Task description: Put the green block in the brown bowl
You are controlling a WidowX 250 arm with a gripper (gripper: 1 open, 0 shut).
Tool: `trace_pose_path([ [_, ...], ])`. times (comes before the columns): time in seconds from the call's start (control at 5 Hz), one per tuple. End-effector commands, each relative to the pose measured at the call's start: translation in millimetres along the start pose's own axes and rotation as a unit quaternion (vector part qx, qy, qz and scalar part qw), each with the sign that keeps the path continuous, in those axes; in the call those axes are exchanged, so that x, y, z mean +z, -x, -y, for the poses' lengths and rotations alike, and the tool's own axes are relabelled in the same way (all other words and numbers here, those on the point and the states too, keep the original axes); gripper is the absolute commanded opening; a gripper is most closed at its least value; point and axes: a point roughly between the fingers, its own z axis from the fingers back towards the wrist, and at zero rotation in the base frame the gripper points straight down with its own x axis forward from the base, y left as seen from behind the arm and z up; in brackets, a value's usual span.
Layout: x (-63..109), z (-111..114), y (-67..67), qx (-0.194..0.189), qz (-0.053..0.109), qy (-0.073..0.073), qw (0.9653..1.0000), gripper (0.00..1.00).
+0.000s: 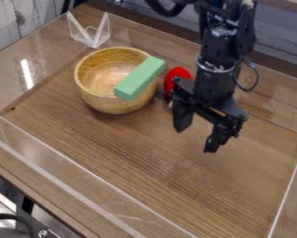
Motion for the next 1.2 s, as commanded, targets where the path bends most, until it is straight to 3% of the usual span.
trace_pose_path([
  [0.0, 13.1, 1, 0.8, -0.011, 0.032, -0.004, 0.9994, 1.0],
  [0.4, 28.1, -15, -13.2, -0.014, 0.047, -0.006, 0.9988, 1.0],
  [0.6, 40.9, -14, -24.7, 0.031, 0.055, -0.009, 0.998, 1.0],
  [0.8, 51.7, -9, -34.5, 0.072, 0.066, -0.002, 0.9952, 1.0],
  [1.0, 55.9, -19, -28.9, 0.118, 0.068, 0.003, 0.9906, 1.0],
])
